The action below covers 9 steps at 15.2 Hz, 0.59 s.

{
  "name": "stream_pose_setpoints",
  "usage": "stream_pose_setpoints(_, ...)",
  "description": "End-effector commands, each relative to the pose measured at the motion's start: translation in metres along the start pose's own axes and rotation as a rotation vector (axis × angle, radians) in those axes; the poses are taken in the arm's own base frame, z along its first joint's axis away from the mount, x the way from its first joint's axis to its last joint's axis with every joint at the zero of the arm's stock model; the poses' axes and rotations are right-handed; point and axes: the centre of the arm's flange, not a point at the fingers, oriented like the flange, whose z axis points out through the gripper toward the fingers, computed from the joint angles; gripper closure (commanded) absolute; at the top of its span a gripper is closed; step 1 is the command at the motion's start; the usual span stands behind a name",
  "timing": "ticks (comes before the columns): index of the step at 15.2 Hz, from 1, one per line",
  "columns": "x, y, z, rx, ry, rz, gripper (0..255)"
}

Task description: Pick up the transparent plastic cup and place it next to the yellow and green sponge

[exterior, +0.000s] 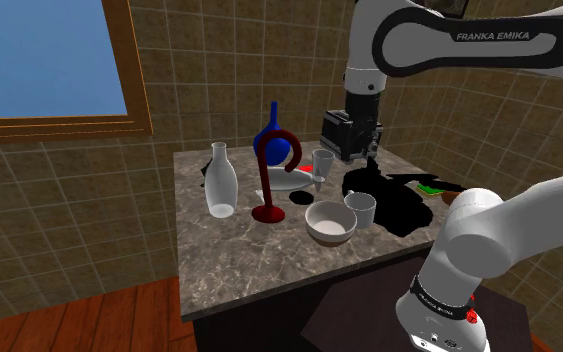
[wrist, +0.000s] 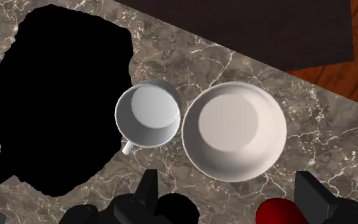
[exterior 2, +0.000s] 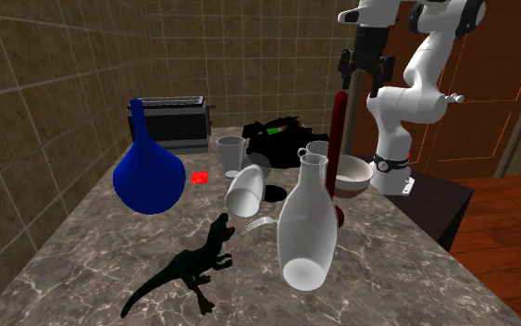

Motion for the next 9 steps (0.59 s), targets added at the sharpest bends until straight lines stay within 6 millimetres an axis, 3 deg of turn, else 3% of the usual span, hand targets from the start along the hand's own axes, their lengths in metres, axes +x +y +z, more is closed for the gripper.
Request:
stream_pose_setpoints(1, 0.0, 0.0, 0.0, 0.0, 0.0, 0.0, 0)
stream_pose_setpoints(9, 0.073, 0.055, 0.05, -0.016, 0.001, -0.013, 0)
